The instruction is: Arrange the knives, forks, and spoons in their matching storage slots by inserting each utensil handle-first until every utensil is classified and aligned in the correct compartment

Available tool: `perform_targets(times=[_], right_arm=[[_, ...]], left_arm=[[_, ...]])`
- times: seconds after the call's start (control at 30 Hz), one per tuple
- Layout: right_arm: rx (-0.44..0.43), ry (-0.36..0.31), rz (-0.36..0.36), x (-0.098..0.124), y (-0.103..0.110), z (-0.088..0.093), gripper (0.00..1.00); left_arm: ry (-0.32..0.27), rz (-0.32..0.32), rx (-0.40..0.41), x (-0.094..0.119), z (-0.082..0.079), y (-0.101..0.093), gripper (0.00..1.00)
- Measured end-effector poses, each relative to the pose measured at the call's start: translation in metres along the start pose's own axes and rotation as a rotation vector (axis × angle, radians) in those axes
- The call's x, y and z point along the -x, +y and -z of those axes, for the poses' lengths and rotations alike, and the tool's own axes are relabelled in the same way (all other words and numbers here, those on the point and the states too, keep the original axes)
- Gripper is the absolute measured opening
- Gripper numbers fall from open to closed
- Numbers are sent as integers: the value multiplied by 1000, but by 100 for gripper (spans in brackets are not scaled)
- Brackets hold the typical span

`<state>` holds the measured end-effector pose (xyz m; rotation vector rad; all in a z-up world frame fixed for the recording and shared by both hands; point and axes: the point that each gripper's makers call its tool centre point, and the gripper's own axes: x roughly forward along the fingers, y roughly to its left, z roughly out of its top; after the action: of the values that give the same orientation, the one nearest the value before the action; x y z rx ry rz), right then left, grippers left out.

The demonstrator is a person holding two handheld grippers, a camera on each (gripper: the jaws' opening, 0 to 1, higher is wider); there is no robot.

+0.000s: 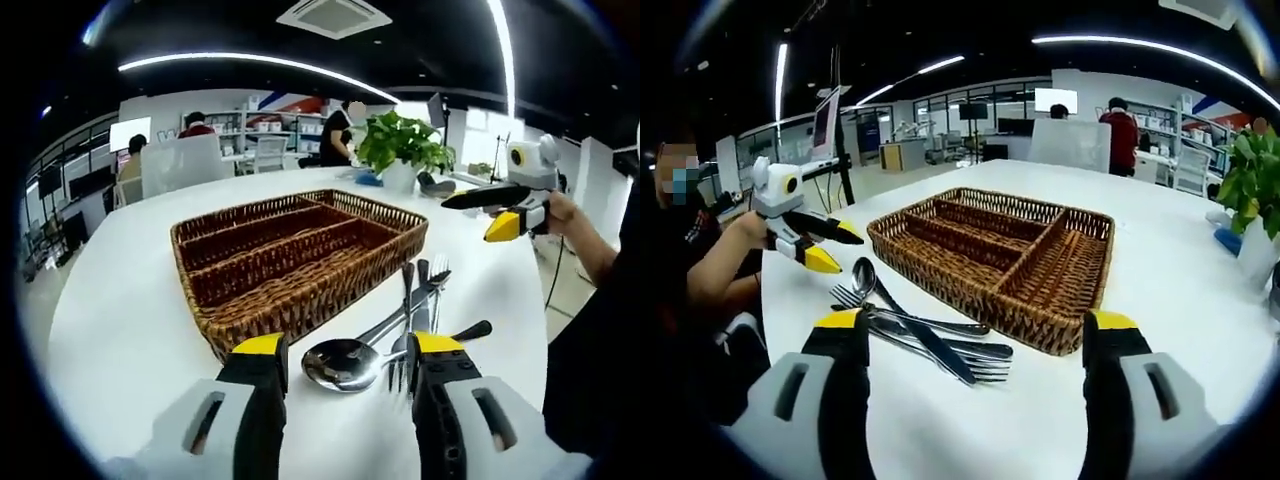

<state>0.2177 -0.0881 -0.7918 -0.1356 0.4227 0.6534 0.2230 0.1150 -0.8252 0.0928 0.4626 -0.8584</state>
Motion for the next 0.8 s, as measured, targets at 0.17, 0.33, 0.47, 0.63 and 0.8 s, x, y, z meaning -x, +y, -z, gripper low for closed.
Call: perform_targets(times=[0.17, 0.33, 0.47, 0.63, 0.8], right_arm=[[-7, 9, -7, 0, 1, 5, 88], [-9, 11, -10, -1, 1, 7, 87], [-13, 14, -13, -2, 1, 9, 86], [-17, 25, -15, -3, 0, 14, 85], [-27, 30, -12, -3, -1, 17, 84]], left_arm=[[24, 14, 13, -5, 6, 8, 39], [57, 32, 35, -10, 14, 15, 32], [45, 79, 63, -15, 15, 13, 25], [42, 132, 60, -18, 17, 9, 19], [58, 134, 34, -20, 23, 9, 12]])
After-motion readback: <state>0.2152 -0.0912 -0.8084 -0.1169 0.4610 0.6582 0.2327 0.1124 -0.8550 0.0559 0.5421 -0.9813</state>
